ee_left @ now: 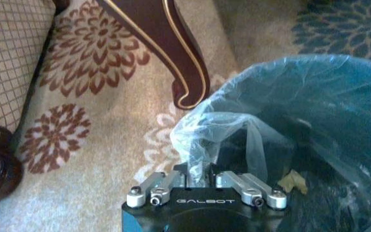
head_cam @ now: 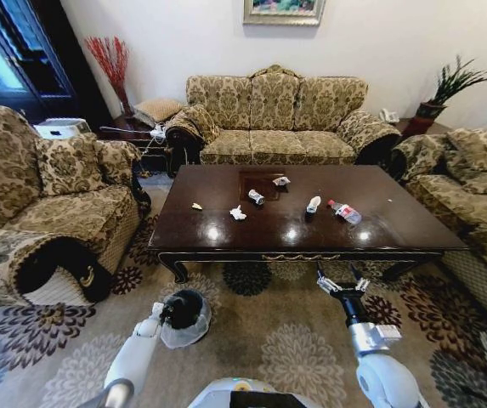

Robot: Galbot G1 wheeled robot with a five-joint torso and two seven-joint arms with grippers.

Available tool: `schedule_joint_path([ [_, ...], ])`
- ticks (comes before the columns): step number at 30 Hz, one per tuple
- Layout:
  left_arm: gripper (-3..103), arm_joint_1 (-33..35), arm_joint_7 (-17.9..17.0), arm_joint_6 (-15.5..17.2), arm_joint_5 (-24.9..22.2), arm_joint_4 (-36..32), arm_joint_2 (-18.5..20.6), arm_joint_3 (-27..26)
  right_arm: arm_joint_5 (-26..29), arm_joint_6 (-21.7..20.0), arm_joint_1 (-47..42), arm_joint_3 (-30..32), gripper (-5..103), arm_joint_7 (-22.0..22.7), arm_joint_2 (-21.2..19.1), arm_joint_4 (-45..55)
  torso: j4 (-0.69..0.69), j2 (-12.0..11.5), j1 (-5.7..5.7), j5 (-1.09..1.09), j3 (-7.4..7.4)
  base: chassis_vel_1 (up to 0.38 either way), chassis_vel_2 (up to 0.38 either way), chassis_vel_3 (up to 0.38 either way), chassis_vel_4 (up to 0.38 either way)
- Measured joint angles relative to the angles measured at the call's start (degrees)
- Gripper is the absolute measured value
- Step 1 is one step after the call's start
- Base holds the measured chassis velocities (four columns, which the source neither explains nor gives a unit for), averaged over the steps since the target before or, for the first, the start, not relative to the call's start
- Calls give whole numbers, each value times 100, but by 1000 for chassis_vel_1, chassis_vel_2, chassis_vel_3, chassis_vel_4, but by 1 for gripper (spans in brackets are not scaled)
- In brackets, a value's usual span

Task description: Move to the front of the table and place the trash on the table into the trash bin.

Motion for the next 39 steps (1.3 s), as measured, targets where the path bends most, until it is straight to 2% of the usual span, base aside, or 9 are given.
schedule_joint_path([
  [7, 7, -178, 124, -69, 207, 407, -22, -126, 43, 13, -78, 50, 100, 3, -19, 36, 0, 1, 0, 2, -1, 0, 0, 0, 0],
  [18, 6, 19, 247, 216, -191, 103, 28, -195, 49, 28, -59, 22, 100, 13, 30, 54, -2, 1, 0, -2, -1, 0, 0, 0, 0],
  [22, 6, 473, 126, 526, -586, -577, 179, -186, 107, 23, 59, 5, 100, 16, 34, 50, -2, 0, 1, -11, 1, 0, 0, 0, 0],
  [25, 4, 1039, 62, 788, -1116, -1333, 376, -211, 166, 24, 183, -17, 100, 2, 60, -14, 1, 0, 1, -2, 1, 0, 0, 0, 0],
  [27, 3, 1918, -33, 1106, -1664, -2499, 605, -366, 264, 34, 319, -76, 100, -42, 86, -89, 3, 0, 0, -5, 1, 0, 0, 0, 0],
  [29, 3, 2099, -43, 1181, -1766, -2774, 650, -409, 292, 40, 360, -96, 100, -65, 87, -109, 4, 0, 0, -3, 1, 0, 0, 0, 0],
  [31, 3, 2782, -155, 1450, -2113, -3928, 797, -611, 370, 72, 512, -165, 100, -137, 81, -185, 1, 1, 0, -1, 0, 0, 0, 0, 0],
  [32, 3, 3718, -277, 1740, -2514, -5294, 919, -1018, 496, 128, 762, -233, 100, -213, 73, -324, -2, 1, 0, -1, -1, 0, 0, 0, 0],
  [39, 3, 5444, -503, 2102, -3107, -7609, 888, -1947, 753, 221, 1055, -270, 100, -296, 49, -556, 2, 1, 0, 0, -1, 0, 0, 0, 0],
])
